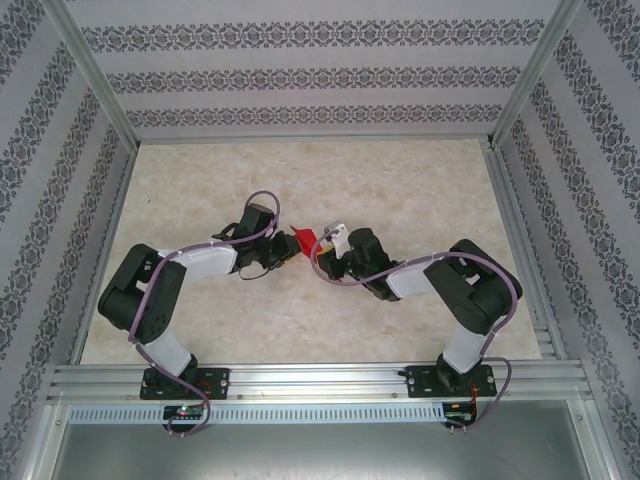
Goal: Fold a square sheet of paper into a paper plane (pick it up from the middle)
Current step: Fold the wing for the fifth time at the center of the table.
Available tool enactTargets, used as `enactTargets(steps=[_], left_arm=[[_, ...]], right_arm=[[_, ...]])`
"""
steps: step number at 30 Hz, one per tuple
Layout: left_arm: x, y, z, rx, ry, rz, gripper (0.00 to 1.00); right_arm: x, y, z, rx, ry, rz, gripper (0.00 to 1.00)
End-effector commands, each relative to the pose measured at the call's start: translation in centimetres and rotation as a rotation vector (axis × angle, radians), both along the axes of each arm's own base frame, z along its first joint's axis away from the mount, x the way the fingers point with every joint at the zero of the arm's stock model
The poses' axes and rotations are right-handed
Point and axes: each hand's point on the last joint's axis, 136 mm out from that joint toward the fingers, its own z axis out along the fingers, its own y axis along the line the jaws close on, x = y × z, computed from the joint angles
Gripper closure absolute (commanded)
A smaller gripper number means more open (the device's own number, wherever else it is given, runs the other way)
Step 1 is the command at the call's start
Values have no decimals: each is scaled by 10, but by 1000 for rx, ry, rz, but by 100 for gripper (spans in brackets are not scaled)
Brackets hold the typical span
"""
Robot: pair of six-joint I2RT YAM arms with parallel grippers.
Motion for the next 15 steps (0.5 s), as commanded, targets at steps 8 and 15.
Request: enactTargets(steps=[8,15], left_arm=[[7,-15,7,-34,-63,-48,76],[10,-17,9,-42,-98,-61,77]], right_arm=[[7,5,-5,119,234,-32,93],[14,6,-6,185,373,-51,93]])
